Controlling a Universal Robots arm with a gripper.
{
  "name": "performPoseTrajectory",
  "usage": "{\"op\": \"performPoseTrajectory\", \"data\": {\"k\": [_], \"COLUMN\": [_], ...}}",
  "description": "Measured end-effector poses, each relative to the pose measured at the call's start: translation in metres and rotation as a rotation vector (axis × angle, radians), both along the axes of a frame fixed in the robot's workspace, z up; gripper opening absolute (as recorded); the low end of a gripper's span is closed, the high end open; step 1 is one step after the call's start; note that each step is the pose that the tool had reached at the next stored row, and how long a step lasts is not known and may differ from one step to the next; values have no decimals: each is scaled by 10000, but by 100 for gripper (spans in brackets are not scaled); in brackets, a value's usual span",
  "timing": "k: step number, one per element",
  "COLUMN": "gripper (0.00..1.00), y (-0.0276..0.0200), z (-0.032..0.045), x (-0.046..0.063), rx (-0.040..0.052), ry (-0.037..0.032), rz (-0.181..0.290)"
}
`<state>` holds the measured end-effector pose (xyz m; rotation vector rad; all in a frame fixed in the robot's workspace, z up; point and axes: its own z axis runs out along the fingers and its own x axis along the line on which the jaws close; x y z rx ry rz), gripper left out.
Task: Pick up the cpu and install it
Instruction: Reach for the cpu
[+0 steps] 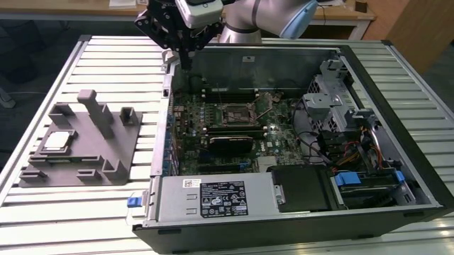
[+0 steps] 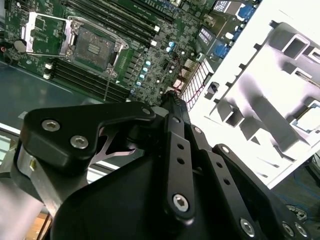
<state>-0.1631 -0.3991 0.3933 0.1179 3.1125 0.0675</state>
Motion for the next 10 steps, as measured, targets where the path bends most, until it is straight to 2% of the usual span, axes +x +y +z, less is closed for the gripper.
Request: {"op": "performPoseTrajectory", "data": {"k": [10], "gripper": [11], "y": [-1], "z": [0], "x": [-54], "rx": [-1], "ry": [0], "rz": [-1]}}
